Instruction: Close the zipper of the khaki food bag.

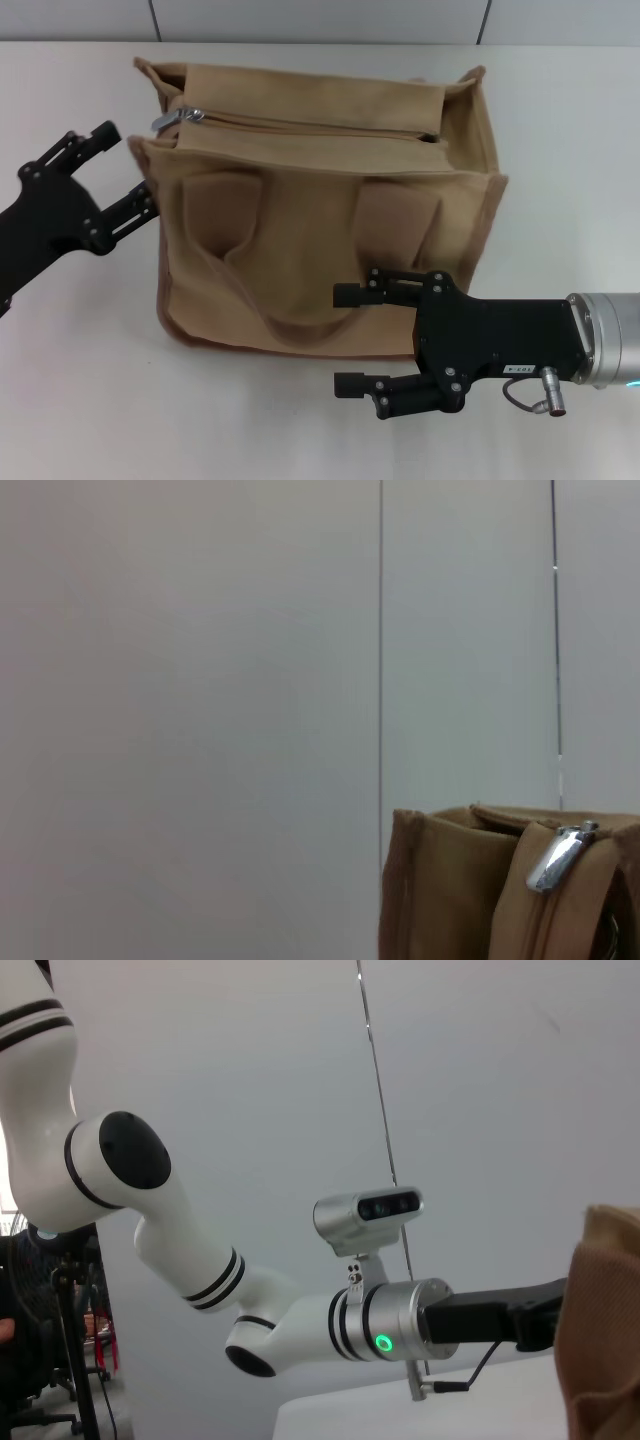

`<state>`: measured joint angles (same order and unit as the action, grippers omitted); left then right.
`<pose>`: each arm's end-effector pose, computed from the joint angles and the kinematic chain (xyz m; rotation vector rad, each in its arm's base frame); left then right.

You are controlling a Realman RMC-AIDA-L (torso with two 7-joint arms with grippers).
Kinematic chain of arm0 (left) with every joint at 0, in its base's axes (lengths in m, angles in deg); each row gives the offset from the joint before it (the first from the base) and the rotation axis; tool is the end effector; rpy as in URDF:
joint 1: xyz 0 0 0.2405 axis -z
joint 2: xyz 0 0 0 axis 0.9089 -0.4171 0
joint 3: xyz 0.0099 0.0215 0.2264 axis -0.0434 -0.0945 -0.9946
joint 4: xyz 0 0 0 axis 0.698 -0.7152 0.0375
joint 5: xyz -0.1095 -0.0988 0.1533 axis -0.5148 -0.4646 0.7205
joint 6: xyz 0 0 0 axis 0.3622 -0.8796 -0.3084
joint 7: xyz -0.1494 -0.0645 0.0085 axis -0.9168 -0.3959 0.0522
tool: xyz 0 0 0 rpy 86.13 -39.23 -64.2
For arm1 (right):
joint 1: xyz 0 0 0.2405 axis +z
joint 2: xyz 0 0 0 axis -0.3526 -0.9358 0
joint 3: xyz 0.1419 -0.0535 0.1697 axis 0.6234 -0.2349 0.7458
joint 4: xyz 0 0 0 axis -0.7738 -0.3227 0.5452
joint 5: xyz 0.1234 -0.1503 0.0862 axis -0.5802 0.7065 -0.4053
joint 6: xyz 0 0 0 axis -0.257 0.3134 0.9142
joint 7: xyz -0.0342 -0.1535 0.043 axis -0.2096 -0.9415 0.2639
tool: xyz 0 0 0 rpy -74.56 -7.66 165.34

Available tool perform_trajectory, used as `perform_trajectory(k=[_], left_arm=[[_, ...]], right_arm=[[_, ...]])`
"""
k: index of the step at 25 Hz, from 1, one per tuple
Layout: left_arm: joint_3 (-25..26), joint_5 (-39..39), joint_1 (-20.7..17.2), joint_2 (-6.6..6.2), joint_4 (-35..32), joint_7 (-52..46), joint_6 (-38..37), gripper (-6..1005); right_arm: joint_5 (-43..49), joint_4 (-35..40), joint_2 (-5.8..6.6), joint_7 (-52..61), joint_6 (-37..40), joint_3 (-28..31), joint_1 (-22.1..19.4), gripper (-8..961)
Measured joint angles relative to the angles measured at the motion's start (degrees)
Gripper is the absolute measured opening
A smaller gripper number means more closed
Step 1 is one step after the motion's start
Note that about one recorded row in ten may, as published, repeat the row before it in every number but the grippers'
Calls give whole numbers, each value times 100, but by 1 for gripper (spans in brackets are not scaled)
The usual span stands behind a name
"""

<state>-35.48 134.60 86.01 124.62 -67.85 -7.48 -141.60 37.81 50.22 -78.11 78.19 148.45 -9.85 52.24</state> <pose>-0.2882 0.2767 0.0202 -2.1509 -0.3435 -0.9769 0.1893 0.2492 -0.0710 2.8683 -0.1975 -1.1431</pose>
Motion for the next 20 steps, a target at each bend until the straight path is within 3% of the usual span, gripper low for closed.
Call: perform_trajectory(k=[5, 11, 20], left_arm=[[48, -184, 157, 11, 81, 12, -21, 782], [59, -927, 129, 10, 209, -105, -134, 768], [-114, -904, 117, 16, 345, 300, -104, 736]], right_arm=[[0, -6, 0, -4, -9, 22, 1, 818], [-64, -89, 0, -6, -9, 59, 9, 818], [-145, -94, 0, -5, -24, 74, 5, 818]])
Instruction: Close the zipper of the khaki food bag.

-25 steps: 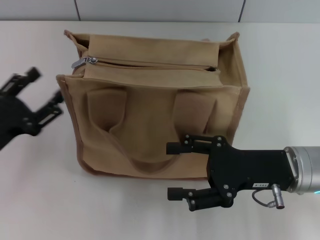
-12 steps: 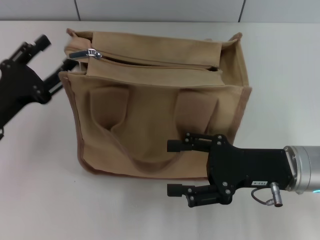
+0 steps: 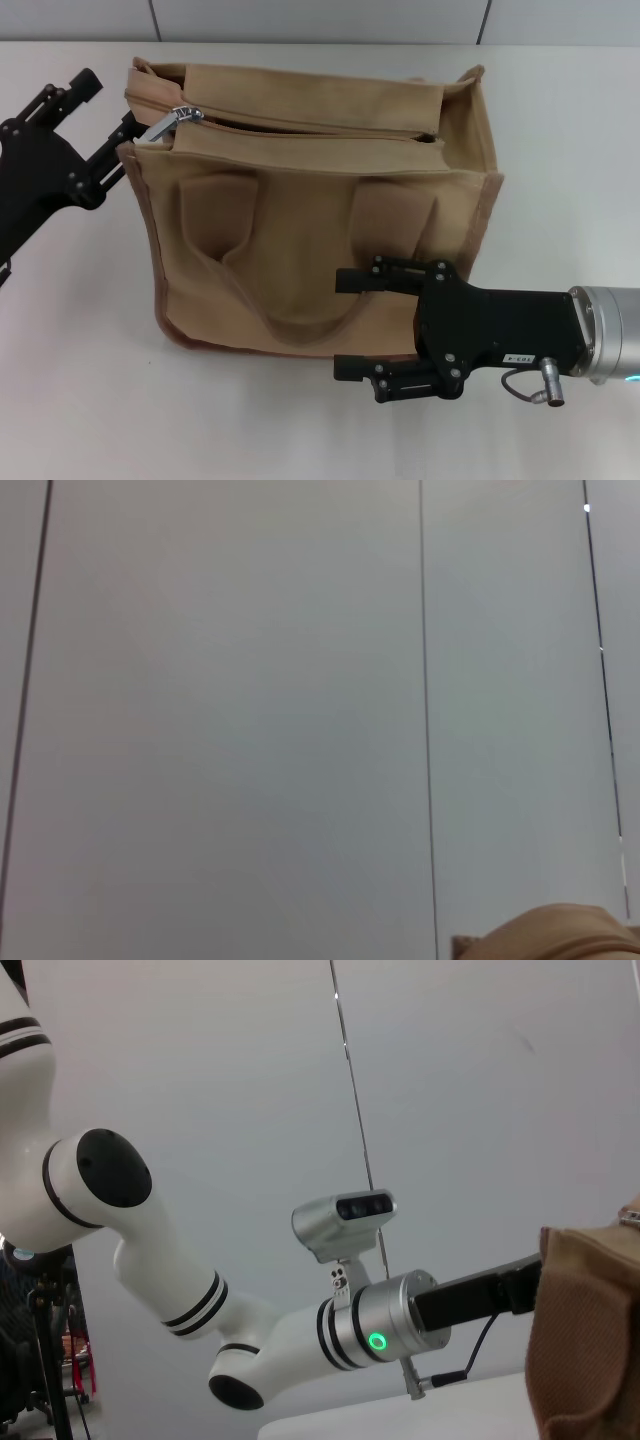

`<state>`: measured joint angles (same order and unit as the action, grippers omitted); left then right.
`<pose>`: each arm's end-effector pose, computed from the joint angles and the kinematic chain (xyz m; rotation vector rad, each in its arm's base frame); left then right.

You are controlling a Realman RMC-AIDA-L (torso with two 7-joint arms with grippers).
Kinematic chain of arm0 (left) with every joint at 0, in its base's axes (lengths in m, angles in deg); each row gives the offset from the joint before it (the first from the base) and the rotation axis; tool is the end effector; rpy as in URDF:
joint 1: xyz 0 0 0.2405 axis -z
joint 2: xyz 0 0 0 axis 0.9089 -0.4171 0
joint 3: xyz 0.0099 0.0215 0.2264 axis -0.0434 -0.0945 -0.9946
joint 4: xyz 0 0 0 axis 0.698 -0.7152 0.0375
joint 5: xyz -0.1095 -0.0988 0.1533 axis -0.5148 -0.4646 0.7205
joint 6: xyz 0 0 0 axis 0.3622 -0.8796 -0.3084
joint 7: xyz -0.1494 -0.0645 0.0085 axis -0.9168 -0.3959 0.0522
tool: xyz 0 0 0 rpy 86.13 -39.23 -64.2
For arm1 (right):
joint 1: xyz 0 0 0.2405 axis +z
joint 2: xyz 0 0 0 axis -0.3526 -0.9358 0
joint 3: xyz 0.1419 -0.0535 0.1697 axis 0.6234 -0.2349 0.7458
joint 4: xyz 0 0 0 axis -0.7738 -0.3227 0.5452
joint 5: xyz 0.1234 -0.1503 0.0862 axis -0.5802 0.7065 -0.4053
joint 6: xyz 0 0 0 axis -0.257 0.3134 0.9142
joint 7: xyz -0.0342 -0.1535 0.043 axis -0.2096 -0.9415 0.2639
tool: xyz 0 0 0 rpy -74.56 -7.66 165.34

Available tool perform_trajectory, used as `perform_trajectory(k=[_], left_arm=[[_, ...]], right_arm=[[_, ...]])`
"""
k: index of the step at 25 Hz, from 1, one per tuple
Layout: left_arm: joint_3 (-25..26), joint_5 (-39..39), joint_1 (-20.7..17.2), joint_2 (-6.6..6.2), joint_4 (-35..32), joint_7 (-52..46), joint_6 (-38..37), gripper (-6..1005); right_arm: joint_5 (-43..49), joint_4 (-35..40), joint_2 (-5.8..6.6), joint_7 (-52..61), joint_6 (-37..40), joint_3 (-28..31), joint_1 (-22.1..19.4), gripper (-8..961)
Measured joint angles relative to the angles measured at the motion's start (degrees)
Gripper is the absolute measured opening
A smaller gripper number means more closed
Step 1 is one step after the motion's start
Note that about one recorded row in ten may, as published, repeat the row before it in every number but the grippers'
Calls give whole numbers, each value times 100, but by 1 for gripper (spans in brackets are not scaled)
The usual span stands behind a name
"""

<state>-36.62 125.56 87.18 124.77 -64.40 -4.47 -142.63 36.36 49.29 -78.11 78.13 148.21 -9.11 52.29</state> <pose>-0.2756 0.2872 0.0292 -2.0093 -0.2968 -1.0721 0.1887 0.2524 -0.0695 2.8765 -0.2297 -1.1873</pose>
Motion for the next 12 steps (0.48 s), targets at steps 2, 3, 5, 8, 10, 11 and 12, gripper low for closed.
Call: perform_trajectory(k=[2, 3, 5, 8, 10, 11, 12], left_arm=[[-5, -13, -8, 2, 115, 247, -13, 729], [-6, -14, -7, 2, 178, 373, -12, 725], [-9, -12, -2, 2, 193, 392, -4, 665], [-153, -2, 16, 0, 186, 398, 23, 574], [-297, 0, 27, -8, 161, 387, 24, 503], [-364, 1, 39, -14, 146, 372, 25, 468], [-411, 1, 49, -16, 136, 360, 26, 432]], right_arm=[[-6, 0, 0, 0, -11, 0, 4, 818], [-8, 1, 0, 0, -35, 0, 8, 818], [-9, 3, 0, 0, -49, -1, 11, 818], [-15, 12, 0, 0, -69, -4, 16, 818], [-18, 22, 0, 0, -71, -5, 16, 818], [-20, 28, 0, 0, -73, -5, 17, 818], [-26, 38, 0, 0, -75, -5, 17, 818]])
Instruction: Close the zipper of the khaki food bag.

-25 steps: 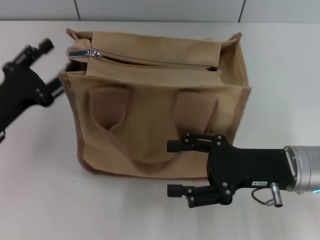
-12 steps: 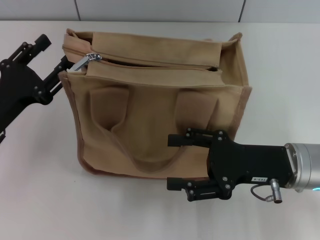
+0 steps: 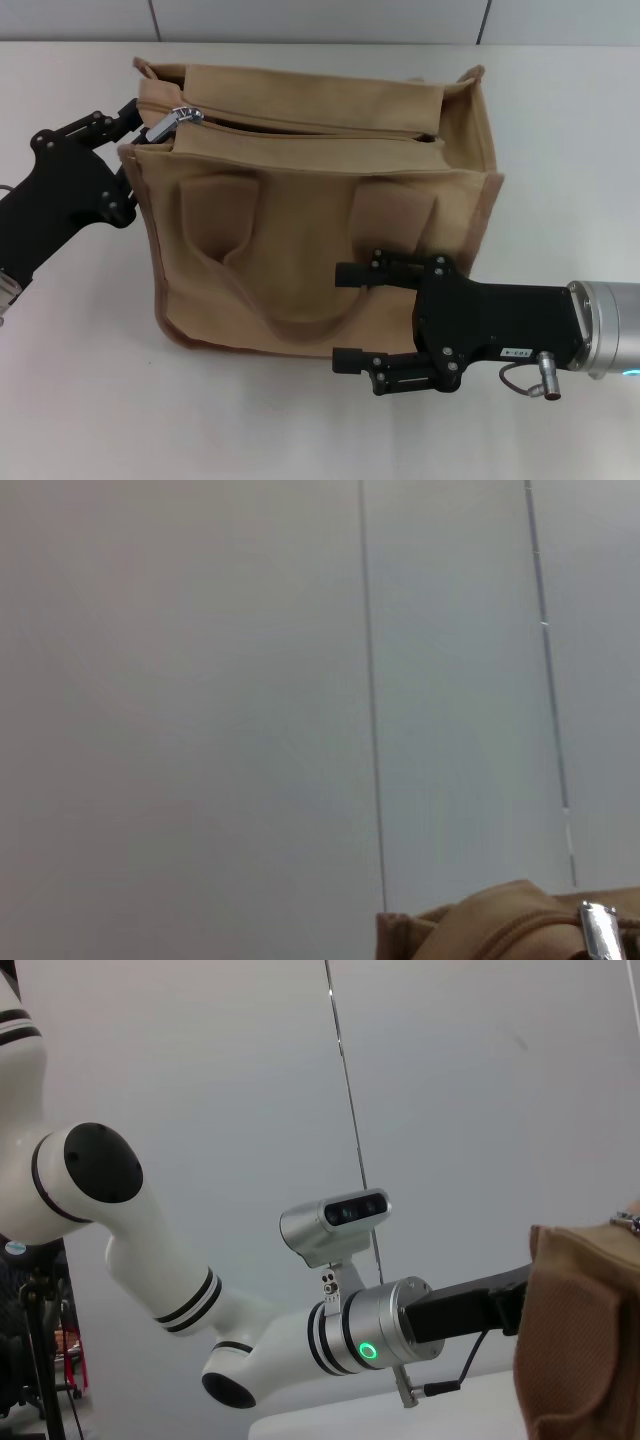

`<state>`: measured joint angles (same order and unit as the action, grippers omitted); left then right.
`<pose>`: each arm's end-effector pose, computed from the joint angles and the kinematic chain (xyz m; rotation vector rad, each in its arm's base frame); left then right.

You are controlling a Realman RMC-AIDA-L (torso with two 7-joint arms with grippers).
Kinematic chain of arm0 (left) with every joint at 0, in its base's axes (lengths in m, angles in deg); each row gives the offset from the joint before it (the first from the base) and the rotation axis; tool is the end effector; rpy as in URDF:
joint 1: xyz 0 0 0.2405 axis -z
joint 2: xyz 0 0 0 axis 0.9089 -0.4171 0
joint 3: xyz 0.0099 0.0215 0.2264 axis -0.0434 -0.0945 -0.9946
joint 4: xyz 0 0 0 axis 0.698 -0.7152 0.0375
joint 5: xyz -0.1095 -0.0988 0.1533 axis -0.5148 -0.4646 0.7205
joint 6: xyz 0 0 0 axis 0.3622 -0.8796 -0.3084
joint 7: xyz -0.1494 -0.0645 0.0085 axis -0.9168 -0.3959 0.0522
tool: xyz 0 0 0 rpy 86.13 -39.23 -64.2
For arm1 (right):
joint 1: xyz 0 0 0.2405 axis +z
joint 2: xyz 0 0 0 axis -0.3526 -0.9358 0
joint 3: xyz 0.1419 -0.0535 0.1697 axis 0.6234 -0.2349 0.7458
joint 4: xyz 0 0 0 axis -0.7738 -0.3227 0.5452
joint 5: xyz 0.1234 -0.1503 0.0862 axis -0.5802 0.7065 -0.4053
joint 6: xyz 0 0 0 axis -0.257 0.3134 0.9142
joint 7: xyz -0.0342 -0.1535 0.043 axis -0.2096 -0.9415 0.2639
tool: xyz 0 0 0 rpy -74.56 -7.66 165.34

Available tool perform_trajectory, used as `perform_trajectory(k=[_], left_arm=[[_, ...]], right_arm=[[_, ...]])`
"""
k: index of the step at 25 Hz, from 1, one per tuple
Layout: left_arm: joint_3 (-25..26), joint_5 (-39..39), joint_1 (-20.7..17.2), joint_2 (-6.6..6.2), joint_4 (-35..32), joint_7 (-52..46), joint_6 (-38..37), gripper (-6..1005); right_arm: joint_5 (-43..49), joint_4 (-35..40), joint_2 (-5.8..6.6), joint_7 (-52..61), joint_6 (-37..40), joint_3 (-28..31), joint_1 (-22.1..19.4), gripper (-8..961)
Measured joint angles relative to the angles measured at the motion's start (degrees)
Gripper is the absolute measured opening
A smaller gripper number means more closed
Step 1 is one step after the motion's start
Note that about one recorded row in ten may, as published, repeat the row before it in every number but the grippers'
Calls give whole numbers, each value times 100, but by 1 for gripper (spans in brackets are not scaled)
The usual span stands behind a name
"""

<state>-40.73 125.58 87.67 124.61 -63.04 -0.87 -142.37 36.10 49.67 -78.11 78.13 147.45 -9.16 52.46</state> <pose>-0.2688 0.2850 0.0155 -2.0820 -0.2341 -1.0493 0.1882 0.2557 -0.0697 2.8923 -0.2230 -1.1819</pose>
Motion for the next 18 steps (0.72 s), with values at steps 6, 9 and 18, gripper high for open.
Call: perform_trajectory(k=[6, 9, 18], left_arm=[[-18, -54, 46, 17, 8, 27, 83, 341], [-7, -107, 47, 18, 14, 28, 71, 502], [-24, -788, -30, 27, 264, 40, -229, 700]], right_arm=[[-39, 7, 0, 0, -39, 0, 0, 818], [-46, 5, 0, 0, -71, 0, 0, 818], [-60, -21, 0, 0, -196, 0, 13, 819]])
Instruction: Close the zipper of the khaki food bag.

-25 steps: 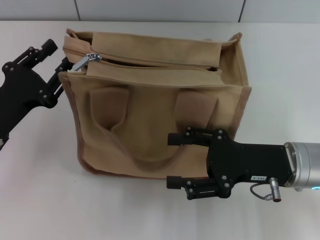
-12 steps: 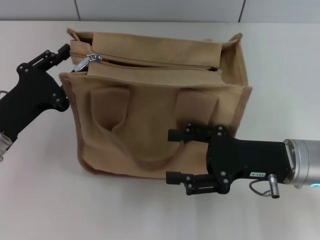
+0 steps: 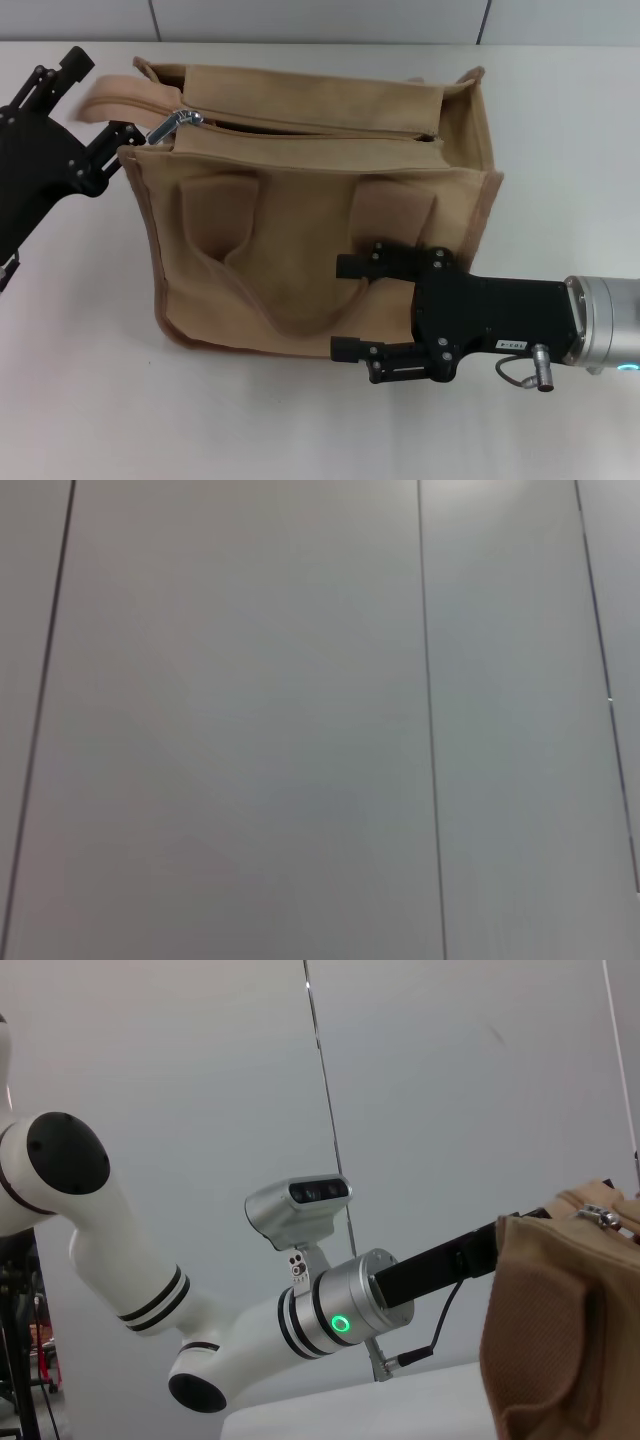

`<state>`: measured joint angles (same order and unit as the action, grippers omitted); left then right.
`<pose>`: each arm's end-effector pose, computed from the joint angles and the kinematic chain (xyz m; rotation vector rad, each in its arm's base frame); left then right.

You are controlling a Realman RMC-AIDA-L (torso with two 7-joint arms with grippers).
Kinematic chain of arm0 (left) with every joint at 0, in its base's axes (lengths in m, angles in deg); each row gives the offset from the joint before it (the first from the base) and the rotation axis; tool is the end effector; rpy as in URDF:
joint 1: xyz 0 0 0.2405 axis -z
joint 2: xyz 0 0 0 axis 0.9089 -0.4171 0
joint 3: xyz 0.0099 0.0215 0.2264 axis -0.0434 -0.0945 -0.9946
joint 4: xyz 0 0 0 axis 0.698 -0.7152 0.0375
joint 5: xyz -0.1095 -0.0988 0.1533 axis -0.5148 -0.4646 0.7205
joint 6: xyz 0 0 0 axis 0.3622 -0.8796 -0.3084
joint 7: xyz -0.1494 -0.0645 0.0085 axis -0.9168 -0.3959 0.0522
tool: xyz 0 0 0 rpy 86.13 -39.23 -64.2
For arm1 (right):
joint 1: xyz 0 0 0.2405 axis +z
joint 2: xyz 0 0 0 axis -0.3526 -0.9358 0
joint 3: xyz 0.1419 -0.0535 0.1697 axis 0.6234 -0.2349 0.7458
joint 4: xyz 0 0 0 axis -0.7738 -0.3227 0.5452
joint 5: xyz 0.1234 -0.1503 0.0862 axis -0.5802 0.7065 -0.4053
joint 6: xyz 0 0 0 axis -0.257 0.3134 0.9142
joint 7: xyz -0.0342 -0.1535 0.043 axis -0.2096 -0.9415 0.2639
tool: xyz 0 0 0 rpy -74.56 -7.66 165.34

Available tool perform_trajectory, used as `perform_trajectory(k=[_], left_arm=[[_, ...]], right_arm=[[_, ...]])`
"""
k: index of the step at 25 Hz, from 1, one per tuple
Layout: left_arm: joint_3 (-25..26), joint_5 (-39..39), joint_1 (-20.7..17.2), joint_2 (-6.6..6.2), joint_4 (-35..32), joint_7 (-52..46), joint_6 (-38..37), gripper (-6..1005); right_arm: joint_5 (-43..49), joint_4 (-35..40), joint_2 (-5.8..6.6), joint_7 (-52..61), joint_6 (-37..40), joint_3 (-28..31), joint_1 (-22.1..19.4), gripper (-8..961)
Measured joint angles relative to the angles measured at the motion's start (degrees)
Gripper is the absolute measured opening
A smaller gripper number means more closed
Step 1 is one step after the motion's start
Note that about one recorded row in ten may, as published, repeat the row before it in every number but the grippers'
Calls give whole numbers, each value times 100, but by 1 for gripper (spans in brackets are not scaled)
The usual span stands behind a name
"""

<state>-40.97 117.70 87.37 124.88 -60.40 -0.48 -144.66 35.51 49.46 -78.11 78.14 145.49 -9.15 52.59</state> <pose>-0.2648 0.2855 0.0273 -1.9339 -0.2532 -1.1436 0.1902 0.2607 -0.0718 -2.8905 0.2423 1.1558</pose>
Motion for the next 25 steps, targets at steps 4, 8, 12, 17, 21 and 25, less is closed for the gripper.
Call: perform_trajectory(k=[4, 8, 12, 17, 21, 25], left_arm=[[-43, 41, 9, 0, 5, 117, 30, 753], [-145, 17, -31, 2, 154, 677, 4, 750], [-10, -107, -64, 11, 340, 802, 5, 688], [36, -126, -95, 1, 433, 891, -19, 502], [32, -113, -111, 2, 437, 898, -23, 271], [19, -112, -112, 1, 439, 897, -26, 163]], right_arm=[[0, -7, 0, 0, -19, 0, 20, 819], [0, -8, 0, -15, -20, 0, 30, 819], [0, -9, 0, -56, -20, 0, 32, 819], [-6, -16, 0, -67, -19, 0, 41, 819], [-7, -16, 0, -74, -19, 0, 50, 819], [-10, -19, 0, -75, -18, 0, 50, 819]])
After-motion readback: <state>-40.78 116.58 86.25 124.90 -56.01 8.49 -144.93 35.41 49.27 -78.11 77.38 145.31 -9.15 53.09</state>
